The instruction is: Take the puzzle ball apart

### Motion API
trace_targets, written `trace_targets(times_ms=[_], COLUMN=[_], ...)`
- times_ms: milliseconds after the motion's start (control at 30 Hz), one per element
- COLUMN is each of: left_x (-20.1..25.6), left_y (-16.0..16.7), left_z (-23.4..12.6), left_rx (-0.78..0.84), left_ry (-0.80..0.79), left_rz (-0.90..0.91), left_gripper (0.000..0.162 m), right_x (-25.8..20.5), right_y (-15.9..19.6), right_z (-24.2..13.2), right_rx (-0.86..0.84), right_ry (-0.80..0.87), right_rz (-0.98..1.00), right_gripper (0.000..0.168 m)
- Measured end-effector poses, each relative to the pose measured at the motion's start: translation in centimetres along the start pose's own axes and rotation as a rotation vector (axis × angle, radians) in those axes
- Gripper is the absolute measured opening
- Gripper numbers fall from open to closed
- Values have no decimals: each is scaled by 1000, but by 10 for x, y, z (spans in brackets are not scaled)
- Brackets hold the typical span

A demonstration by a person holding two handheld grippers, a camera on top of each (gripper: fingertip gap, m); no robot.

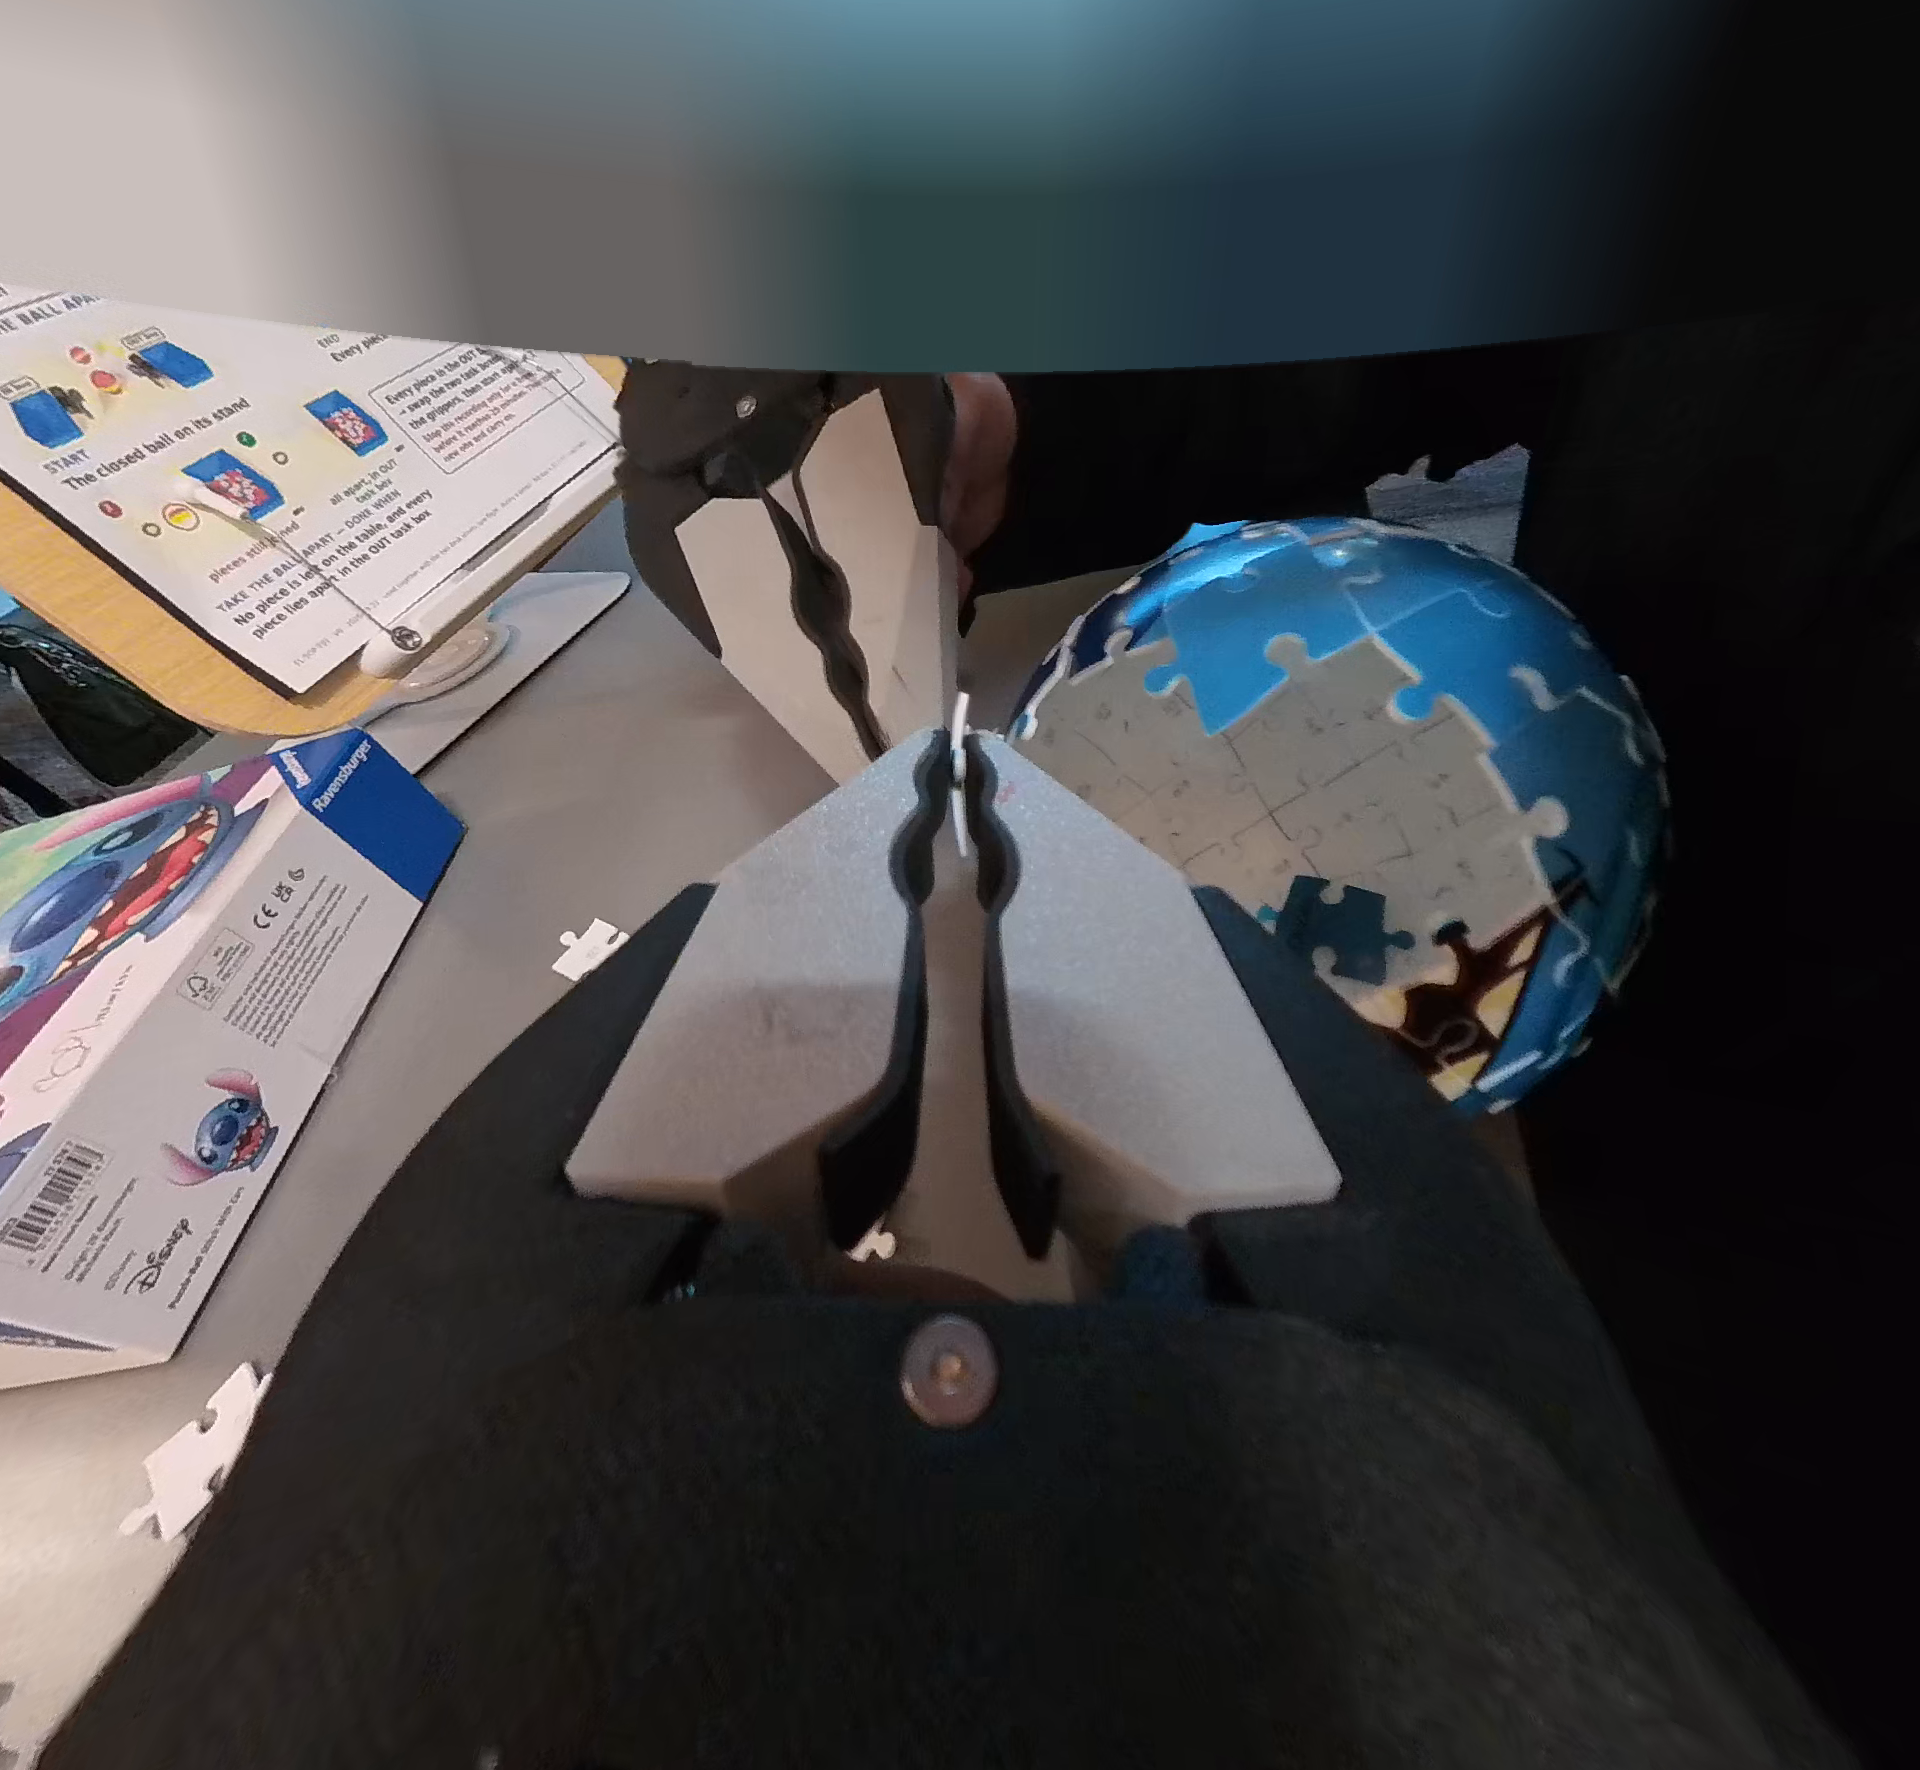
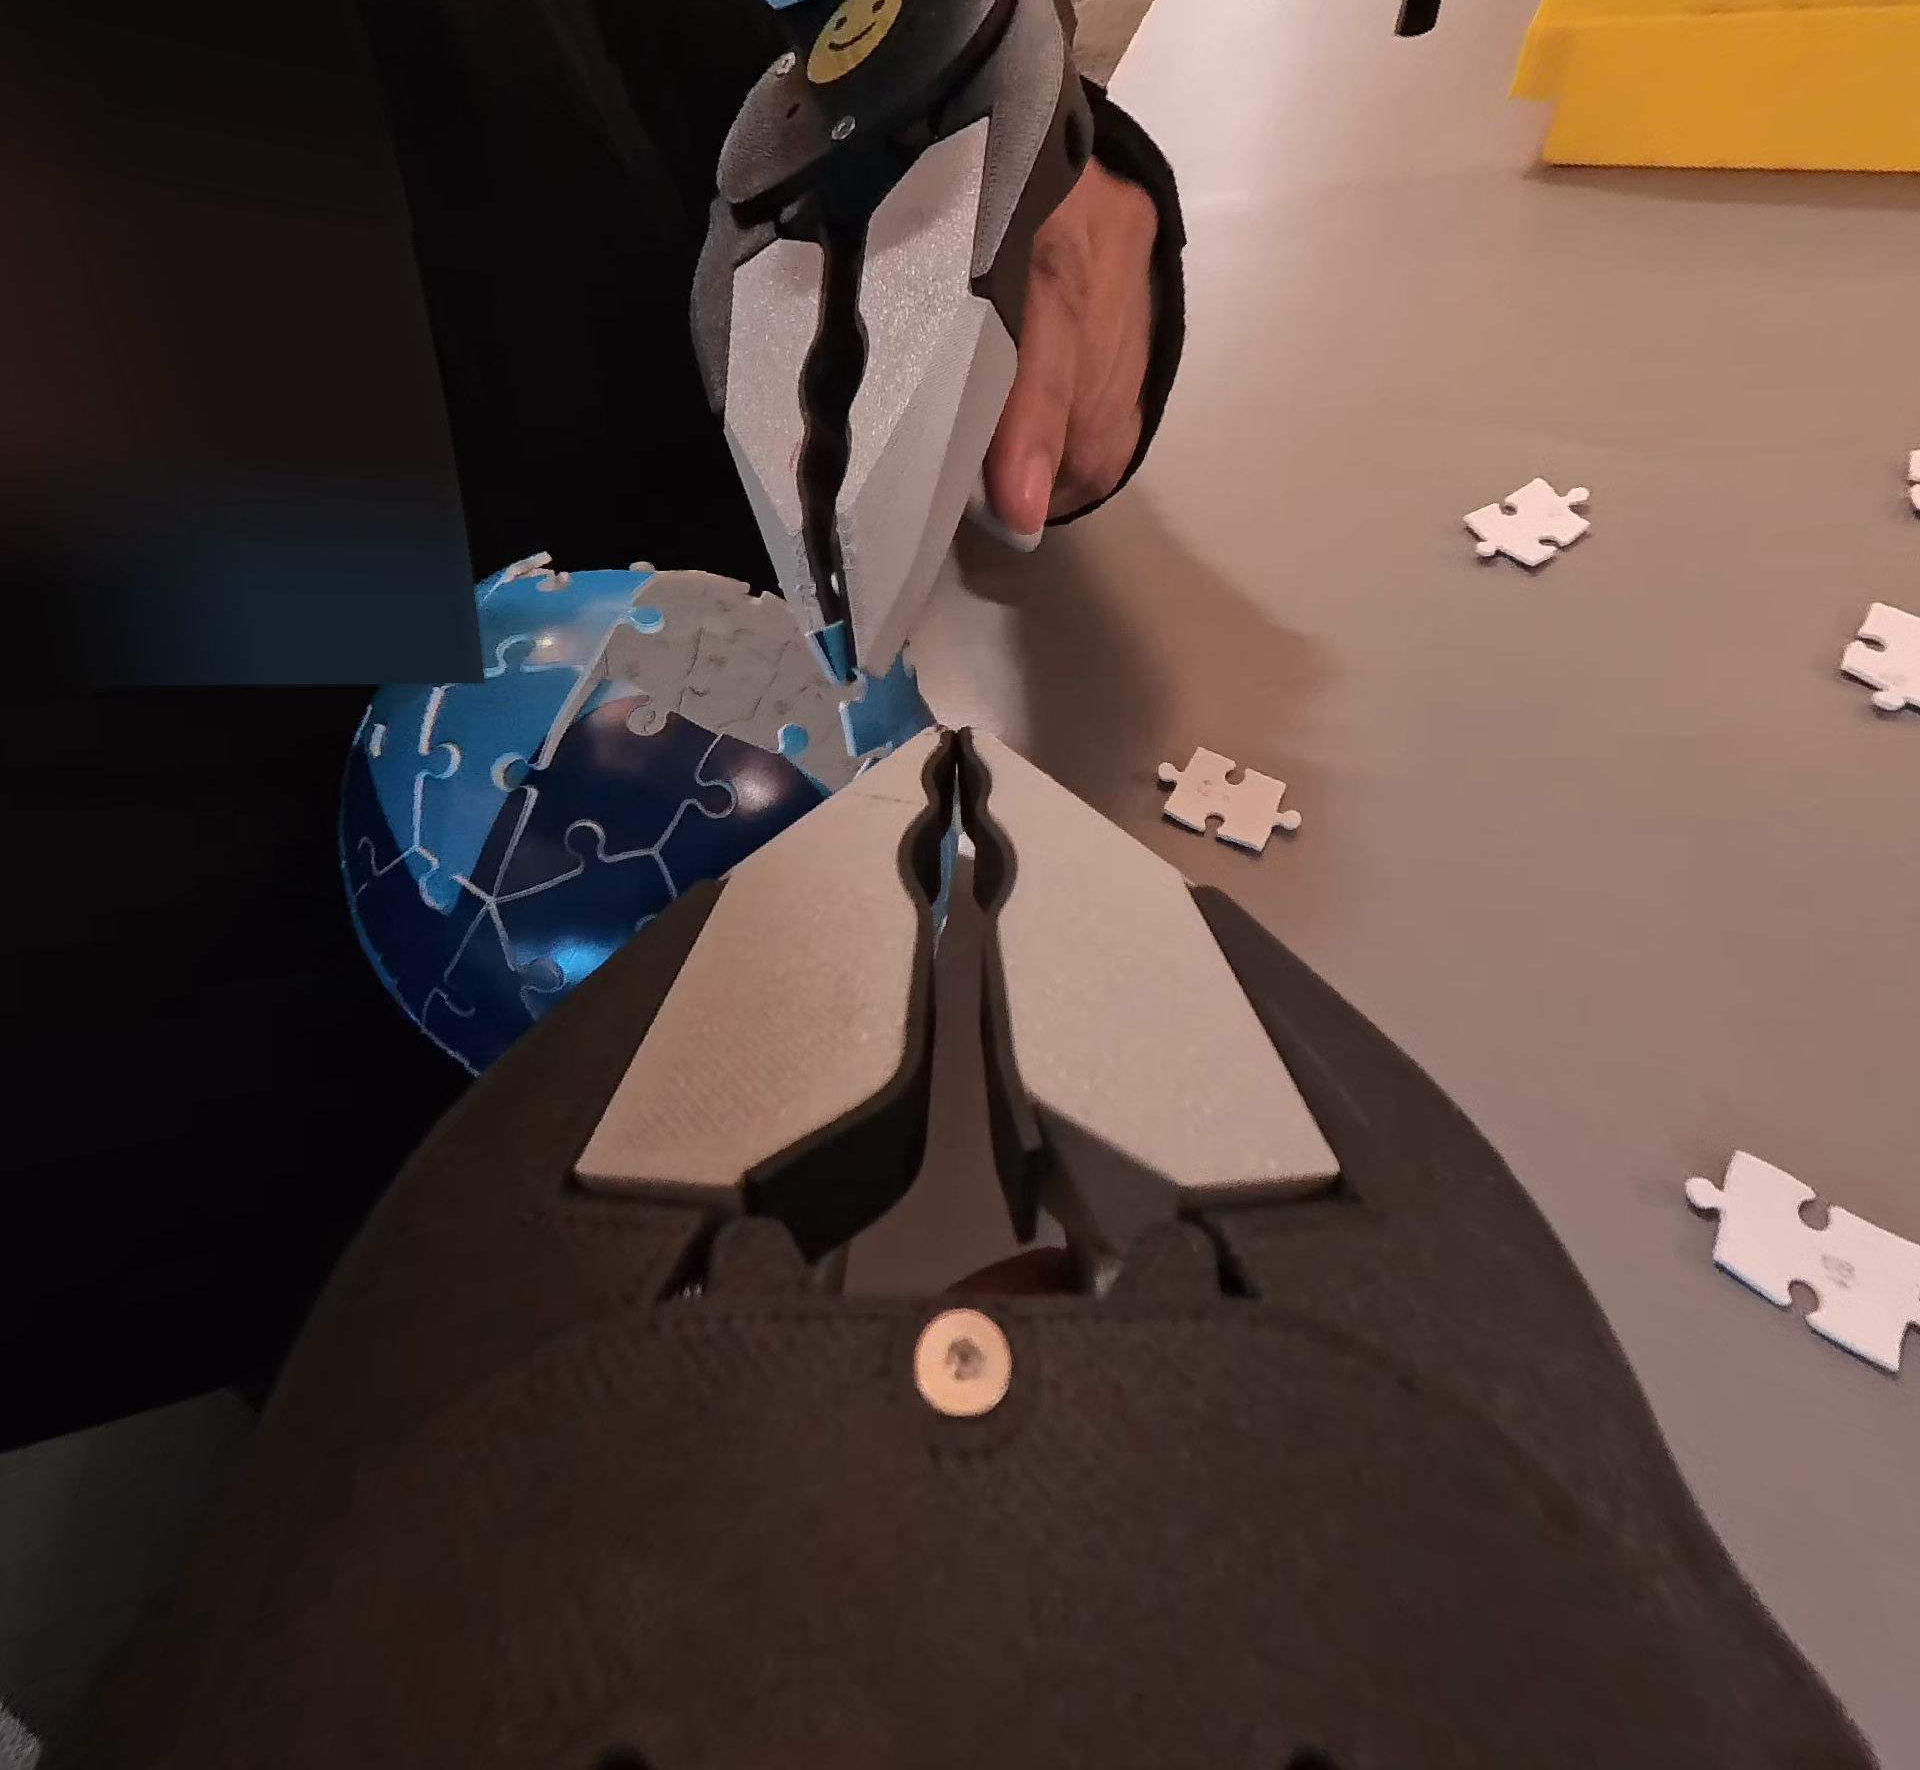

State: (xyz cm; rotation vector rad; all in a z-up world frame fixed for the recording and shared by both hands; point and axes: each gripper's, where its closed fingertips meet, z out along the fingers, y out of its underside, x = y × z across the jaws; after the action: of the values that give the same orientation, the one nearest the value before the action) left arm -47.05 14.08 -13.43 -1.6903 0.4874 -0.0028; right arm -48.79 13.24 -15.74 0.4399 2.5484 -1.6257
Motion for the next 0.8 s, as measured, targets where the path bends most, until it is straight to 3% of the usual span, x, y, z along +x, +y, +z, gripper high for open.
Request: trace_targets(times_ms=[233,400,800], left_x=[2,13,10], left_y=[1,0,-1], left_z=[0,0,2], left_rx=[-2,5,-44], left_ry=[-15,16,-56], left_rz=[27,75,194], left_gripper=[0,4,1], right_x=[-5,-13,-9], right_y=[2,-12,-4], right_z=[3,0,3], right_rx=[-15,70,31], right_ry=[-26,-68,-52], right_rz=[-32,-35,-40], right_gripper=[0,0,0])
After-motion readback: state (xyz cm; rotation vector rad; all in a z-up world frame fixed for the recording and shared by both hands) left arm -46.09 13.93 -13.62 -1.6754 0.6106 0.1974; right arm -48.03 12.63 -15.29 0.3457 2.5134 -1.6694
